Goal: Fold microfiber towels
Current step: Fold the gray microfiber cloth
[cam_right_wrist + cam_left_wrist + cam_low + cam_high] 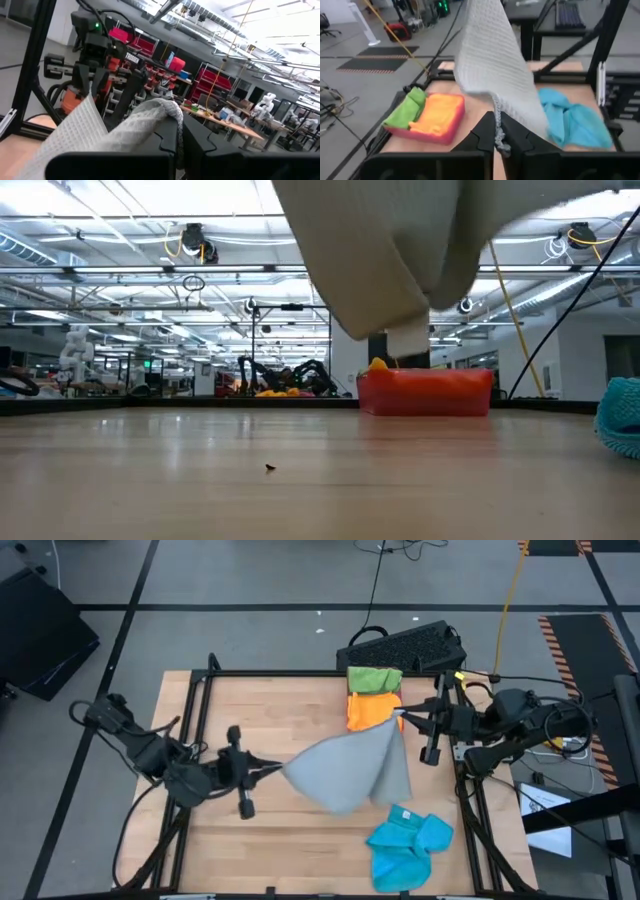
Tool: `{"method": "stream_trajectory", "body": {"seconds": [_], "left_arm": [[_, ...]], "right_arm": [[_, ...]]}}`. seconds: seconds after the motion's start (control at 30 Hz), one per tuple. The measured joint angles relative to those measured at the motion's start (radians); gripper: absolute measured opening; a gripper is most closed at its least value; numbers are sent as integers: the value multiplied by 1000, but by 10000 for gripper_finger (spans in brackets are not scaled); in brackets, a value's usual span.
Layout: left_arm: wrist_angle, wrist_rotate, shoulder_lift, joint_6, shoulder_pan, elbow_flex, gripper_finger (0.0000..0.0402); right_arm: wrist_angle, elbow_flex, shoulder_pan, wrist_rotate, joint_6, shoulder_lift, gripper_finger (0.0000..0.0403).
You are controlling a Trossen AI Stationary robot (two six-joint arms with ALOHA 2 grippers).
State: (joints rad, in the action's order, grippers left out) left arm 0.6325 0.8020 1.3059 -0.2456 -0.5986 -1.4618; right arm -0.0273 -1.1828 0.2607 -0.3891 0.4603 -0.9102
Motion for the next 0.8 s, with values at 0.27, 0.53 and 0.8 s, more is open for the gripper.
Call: {"method": "stream_trajectory", "body": {"seconds": [0.27,0.53,0.8], "left_arm": [[-5,-96,88,-4,11,0,69],[124,-41,119,-143,-2,0,177],[66,90,212,-218,57,101,200]], "right_arm": [[13,0,0,1,8,-3,4],[38,0,0,1,24,-3,4],[70,0,0,1,36,-3,4]]}}
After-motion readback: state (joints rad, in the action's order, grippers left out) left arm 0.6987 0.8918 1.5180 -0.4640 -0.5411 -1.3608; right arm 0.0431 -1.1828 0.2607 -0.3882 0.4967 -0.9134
